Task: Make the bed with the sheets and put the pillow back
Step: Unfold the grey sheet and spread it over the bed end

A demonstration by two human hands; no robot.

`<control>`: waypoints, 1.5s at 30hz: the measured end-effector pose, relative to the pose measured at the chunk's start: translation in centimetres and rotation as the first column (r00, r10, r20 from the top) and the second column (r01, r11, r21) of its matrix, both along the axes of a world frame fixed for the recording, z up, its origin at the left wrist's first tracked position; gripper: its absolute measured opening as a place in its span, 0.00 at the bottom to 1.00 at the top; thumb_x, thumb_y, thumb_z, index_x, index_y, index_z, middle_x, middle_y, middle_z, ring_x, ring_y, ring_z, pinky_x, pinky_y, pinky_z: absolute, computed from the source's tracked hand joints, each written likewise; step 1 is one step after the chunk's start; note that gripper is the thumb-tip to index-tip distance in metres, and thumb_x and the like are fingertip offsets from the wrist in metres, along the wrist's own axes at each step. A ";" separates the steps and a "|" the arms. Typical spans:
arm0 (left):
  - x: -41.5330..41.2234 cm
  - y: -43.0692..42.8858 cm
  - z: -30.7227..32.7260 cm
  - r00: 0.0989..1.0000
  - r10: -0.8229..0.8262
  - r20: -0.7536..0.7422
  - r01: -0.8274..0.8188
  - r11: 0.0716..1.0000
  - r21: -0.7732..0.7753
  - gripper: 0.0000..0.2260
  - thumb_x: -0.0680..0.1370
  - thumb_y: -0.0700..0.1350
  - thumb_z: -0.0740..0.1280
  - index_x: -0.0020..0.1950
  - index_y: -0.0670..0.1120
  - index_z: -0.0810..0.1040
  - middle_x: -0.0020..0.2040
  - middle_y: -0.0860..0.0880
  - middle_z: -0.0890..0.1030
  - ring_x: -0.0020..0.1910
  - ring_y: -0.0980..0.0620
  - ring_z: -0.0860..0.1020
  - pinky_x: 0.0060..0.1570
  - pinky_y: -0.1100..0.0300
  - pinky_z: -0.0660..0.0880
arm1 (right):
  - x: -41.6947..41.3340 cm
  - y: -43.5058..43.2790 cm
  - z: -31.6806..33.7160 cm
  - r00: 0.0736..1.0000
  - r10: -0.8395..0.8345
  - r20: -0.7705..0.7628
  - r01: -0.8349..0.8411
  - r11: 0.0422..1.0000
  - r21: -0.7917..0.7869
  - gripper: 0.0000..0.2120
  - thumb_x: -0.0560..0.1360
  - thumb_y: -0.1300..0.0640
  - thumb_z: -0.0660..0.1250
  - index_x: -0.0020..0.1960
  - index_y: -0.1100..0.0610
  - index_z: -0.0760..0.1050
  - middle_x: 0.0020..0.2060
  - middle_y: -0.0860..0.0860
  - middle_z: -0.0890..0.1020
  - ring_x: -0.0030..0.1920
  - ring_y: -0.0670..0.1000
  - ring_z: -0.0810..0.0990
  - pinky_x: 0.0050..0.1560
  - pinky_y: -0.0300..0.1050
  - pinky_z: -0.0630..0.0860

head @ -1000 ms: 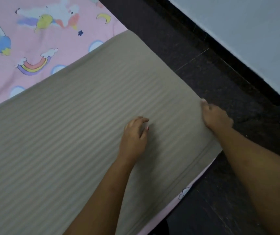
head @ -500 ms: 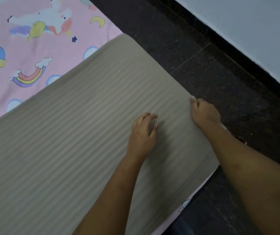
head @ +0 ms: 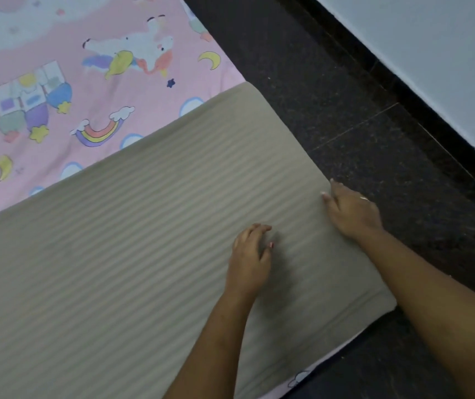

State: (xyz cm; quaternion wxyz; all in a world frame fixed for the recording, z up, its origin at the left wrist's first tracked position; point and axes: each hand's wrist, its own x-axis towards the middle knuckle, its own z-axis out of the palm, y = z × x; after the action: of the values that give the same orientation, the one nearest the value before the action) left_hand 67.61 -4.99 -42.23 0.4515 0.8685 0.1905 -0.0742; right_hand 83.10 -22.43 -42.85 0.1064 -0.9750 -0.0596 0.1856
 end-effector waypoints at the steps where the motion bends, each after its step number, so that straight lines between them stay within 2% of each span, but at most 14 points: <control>1: -0.2 0.2 -0.1 1.000 0.023 -0.003 -0.023 1.000 0.005 0.15 0.80 0.44 0.62 0.67 0.49 0.72 0.69 0.51 0.70 0.70 0.53 0.63 0.66 0.66 0.57 | 0.3 1.6 -0.5 0.999 -0.013 -0.029 0.015 0.998 0.068 0.29 0.80 0.41 0.52 0.76 0.55 0.57 0.72 0.56 0.66 0.70 0.59 0.67 0.66 0.54 0.64; 6: -2.3 1.2 -0.2 0.991 0.132 -0.031 -0.131 0.991 0.042 0.17 0.80 0.44 0.61 0.70 0.50 0.70 0.71 0.52 0.67 0.72 0.54 0.61 0.67 0.66 0.56 | -1.5 -0.5 -0.9 0.977 -0.197 -0.079 0.202 0.978 0.059 0.26 0.80 0.39 0.47 0.69 0.53 0.65 0.63 0.62 0.74 0.62 0.65 0.73 0.59 0.57 0.68; 11: -6.1 1.7 -0.6 0.980 0.194 -0.041 -0.188 0.976 0.114 0.20 0.80 0.44 0.61 0.73 0.50 0.66 0.74 0.51 0.64 0.73 0.53 0.58 0.69 0.64 0.54 | -6.6 -7.2 0.0 0.916 -0.350 -0.198 0.343 0.937 -0.070 0.36 0.79 0.36 0.41 0.68 0.61 0.70 0.63 0.67 0.74 0.63 0.66 0.72 0.63 0.58 0.66; 15: -10.6 3.1 -0.8 0.984 0.163 -0.066 -0.144 0.963 0.229 0.22 0.79 0.49 0.58 0.74 0.50 0.64 0.73 0.49 0.65 0.73 0.49 0.61 0.71 0.57 0.57 | -7.9 -8.1 0.9 0.986 -0.146 0.079 0.160 0.964 -0.211 0.27 0.80 0.42 0.47 0.67 0.58 0.71 0.59 0.65 0.77 0.58 0.66 0.75 0.60 0.60 0.71; 20: -21.3 5.3 -1.1 0.961 0.167 -0.219 -0.060 0.903 0.426 0.30 0.74 0.59 0.43 0.75 0.54 0.61 0.76 0.48 0.62 0.75 0.47 0.59 0.71 0.46 0.56 | -12.4 0.7 0.0 0.897 0.313 0.312 -0.283 0.949 -0.138 0.27 0.77 0.47 0.51 0.70 0.61 0.68 0.66 0.62 0.73 0.63 0.64 0.73 0.62 0.61 0.68; 25: -37.3 7.4 -0.2 0.905 0.215 -0.368 -0.018 0.882 0.471 0.24 0.76 0.58 0.52 0.71 0.54 0.67 0.69 0.47 0.73 0.66 0.44 0.74 0.58 0.42 0.72 | -30.9 11.6 -1.9 0.674 0.724 0.151 -0.721 0.688 -0.081 0.29 0.74 0.43 0.51 0.69 0.54 0.72 0.66 0.57 0.75 0.65 0.59 0.75 0.63 0.60 0.68; 28: -47.0 8.9 1.5 0.842 0.287 -0.456 -0.049 0.884 0.465 0.30 0.75 0.62 0.42 0.77 0.58 0.51 0.77 0.51 0.57 0.75 0.47 0.58 0.68 0.42 0.62 | -44.3 15.3 -1.3 0.537 0.835 0.118 -0.843 0.537 0.035 0.29 0.72 0.40 0.54 0.68 0.51 0.73 0.66 0.53 0.76 0.65 0.58 0.75 0.66 0.58 0.60; 30: -51.5 10.0 2.0 0.803 0.372 -0.466 -0.124 0.868 0.480 0.34 0.70 0.65 0.32 0.76 0.60 0.42 0.78 0.54 0.45 0.77 0.50 0.46 0.72 0.42 0.50 | -50.3 16.9 -0.4 0.353 0.924 0.148 -0.935 0.343 0.088 0.28 0.72 0.37 0.54 0.67 0.48 0.71 0.66 0.49 0.76 0.66 0.55 0.74 0.66 0.56 0.63; 32: -54.7 11.9 2.3 0.777 0.462 -0.428 -0.194 0.822 0.535 0.36 0.68 0.65 0.30 0.76 0.59 0.40 0.78 0.54 0.45 0.77 0.51 0.44 0.72 0.42 0.48 | -53.2 19.2 0.8 0.123 0.971 0.206 -0.992 0.112 0.066 0.27 0.74 0.38 0.53 0.68 0.47 0.69 0.65 0.46 0.76 0.66 0.51 0.74 0.65 0.54 0.69; 33: -55.6 12.8 2.4 0.766 0.492 -0.415 -0.226 0.810 0.541 0.36 0.68 0.65 0.30 0.77 0.58 0.41 0.79 0.53 0.46 0.77 0.51 0.44 0.72 0.42 0.47 | -53.6 20.7 1.1 0.085 0.966 0.244 -0.995 0.071 0.066 0.27 0.74 0.39 0.53 0.68 0.49 0.70 0.65 0.47 0.76 0.65 0.51 0.75 0.63 0.55 0.71; 37: -56.2 16.3 2.4 0.763 0.538 -0.357 -0.279 0.774 0.569 0.26 0.81 0.60 0.47 0.77 0.57 0.44 0.79 0.52 0.46 0.77 0.50 0.43 0.72 0.42 0.46 | -50.0 26.6 0.9 0.446 0.874 0.191 -0.895 0.436 0.096 0.29 0.75 0.43 0.51 0.67 0.58 0.73 0.64 0.57 0.76 0.63 0.60 0.76 0.60 0.62 0.71; 40: -54.6 18.3 2.2 0.770 0.551 -0.321 -0.312 0.765 0.564 0.26 0.82 0.57 0.49 0.77 0.57 0.44 0.79 0.52 0.45 0.77 0.50 0.42 0.72 0.42 0.45 | -47.2 28.1 -0.4 0.572 0.817 0.068 -0.819 0.574 -0.003 0.31 0.77 0.40 0.46 0.76 0.53 0.59 0.74 0.54 0.63 0.74 0.58 0.61 0.71 0.59 0.57; 43: -52.6 20.0 1.8 0.768 0.550 -0.328 -0.344 0.786 0.514 0.25 0.82 0.56 0.49 0.77 0.57 0.45 0.79 0.52 0.45 0.77 0.50 0.42 0.72 0.42 0.45 | -50.3 29.1 -1.3 0.466 0.884 0.046 -0.883 0.468 -0.031 0.32 0.73 0.40 0.49 0.70 0.54 0.69 0.69 0.56 0.72 0.67 0.60 0.72 0.64 0.63 0.67; 45: -51.4 21.1 1.6 0.767 0.539 -0.348 -0.337 0.800 0.497 0.25 0.82 0.56 0.49 0.77 0.57 0.44 0.79 0.52 0.45 0.77 0.50 0.42 0.72 0.42 0.45 | -54.3 29.5 -1.5 0.249 0.968 0.034 -0.968 0.247 0.046 0.30 0.71 0.40 0.51 0.65 0.53 0.75 0.64 0.56 0.77 0.63 0.59 0.76 0.60 0.62 0.71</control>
State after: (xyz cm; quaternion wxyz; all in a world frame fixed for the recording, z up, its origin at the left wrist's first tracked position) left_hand 16.20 16.06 -40.64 0.2052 0.8264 0.5075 -0.1322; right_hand 28.85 7.04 -44.35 -0.0016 -0.7303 -0.6498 0.2107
